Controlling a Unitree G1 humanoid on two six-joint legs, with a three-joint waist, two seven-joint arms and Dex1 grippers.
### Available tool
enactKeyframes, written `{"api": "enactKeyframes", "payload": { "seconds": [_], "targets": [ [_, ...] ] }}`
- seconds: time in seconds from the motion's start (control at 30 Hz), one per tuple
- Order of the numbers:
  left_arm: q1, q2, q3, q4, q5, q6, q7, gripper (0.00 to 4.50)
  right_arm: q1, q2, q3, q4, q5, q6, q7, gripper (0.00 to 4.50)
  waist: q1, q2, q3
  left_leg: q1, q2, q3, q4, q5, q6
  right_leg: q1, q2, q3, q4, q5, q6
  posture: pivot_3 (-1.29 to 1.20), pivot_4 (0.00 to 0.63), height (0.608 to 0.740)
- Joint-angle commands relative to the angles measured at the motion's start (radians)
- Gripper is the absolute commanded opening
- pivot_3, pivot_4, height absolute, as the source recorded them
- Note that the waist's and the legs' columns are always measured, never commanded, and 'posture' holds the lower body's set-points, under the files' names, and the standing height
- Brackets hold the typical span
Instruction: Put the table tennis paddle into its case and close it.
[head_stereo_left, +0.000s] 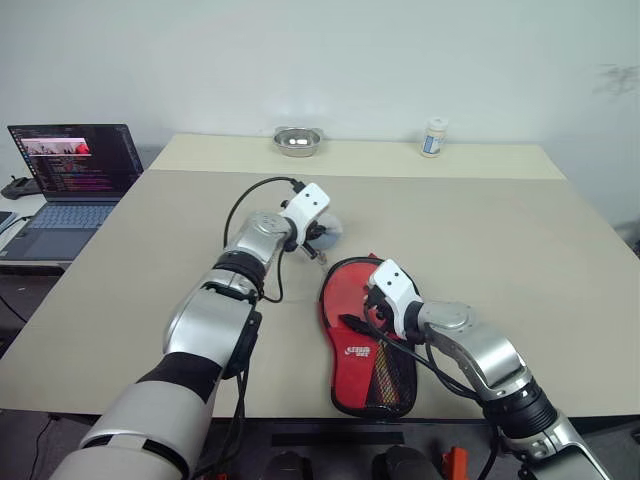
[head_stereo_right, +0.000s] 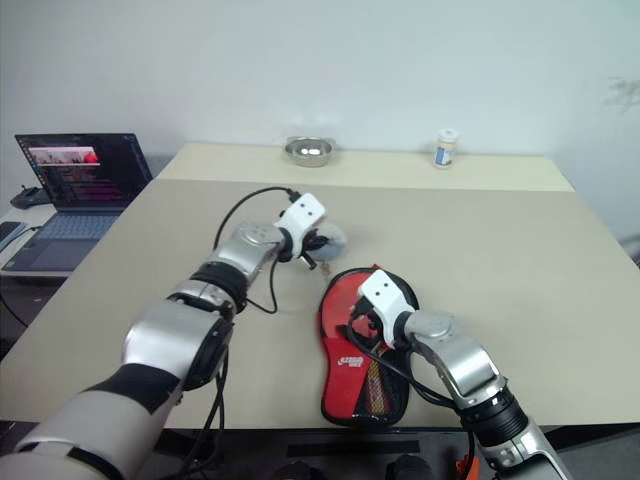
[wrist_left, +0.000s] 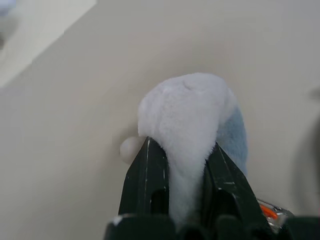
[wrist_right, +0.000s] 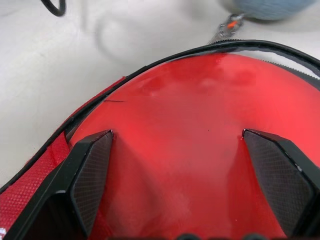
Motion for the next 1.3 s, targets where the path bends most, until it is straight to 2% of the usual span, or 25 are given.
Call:
{"api": "enactKeyframes", "payload": {
  "seconds": [0.03,0.43,0.7,0.83,1.13,1.3],
  "targets": [
    [-0.066,-0.051,-0.031,0.001,0.071,-0.066,0.118,0.36,0.061,-0.036,0.071,0.066,-0.029,0.093,0.017,4.50,0.000,0.000,0.000,0.000,0.000,0.000,0.000,0.000,0.000,0.000,0.000,0.000,0.000,0.000,0.000,0.00,0.150,0.740],
    [-0.164,-0.335,-0.072,0.018,0.179,-0.170,0.219,0.36,0.120,-0.049,0.106,-0.010,-0.023,0.156,0.006,4.50,0.014,0.000,-0.002,0.000,-0.001,0.000,-0.001,0.000,0.000,0.000,-0.001,0.000,-0.002,0.000,0.001,0.00,0.150,0.740],
    [-0.162,-0.458,-0.071,0.015,0.185,-0.195,0.141,0.36,0.123,-0.035,0.114,-0.009,-0.023,0.158,-0.008,4.50,0.015,0.005,-0.005,0.000,0.000,0.000,-0.002,0.000,0.000,0.000,0.000,-0.001,-0.002,-0.001,0.001,0.00,0.150,0.740],
    [-0.136,-0.489,-0.086,0.013,0.194,-0.206,0.096,0.36,0.115,-0.027,0.114,0.002,-0.026,0.152,-0.012,4.50,0.015,0.005,-0.006,0.000,0.000,0.000,-0.002,0.000,0.000,0.000,0.000,-0.001,-0.003,-0.001,0.001,0.00,0.150,0.740],
    [-0.078,-0.491,-0.123,0.016,0.214,-0.197,0.015,0.36,0.113,-0.019,0.103,0.013,-0.036,0.142,-0.014,4.50,0.014,0.007,-0.007,0.001,0.000,0.000,-0.002,0.000,0.000,0.000,0.000,-0.001,-0.002,-0.001,0.001,0.00,0.150,0.740],
    [-0.064,-0.478,-0.125,0.015,0.209,-0.191,-0.014,2.14,0.108,-0.019,0.100,0.019,-0.039,0.137,-0.011,4.50,0.012,0.008,-0.009,0.001,0.000,0.000,-0.002,0.000,0.000,0.000,0.001,-0.001,-0.003,-0.001,0.001,0.00,0.150,0.740]
  ]
}}
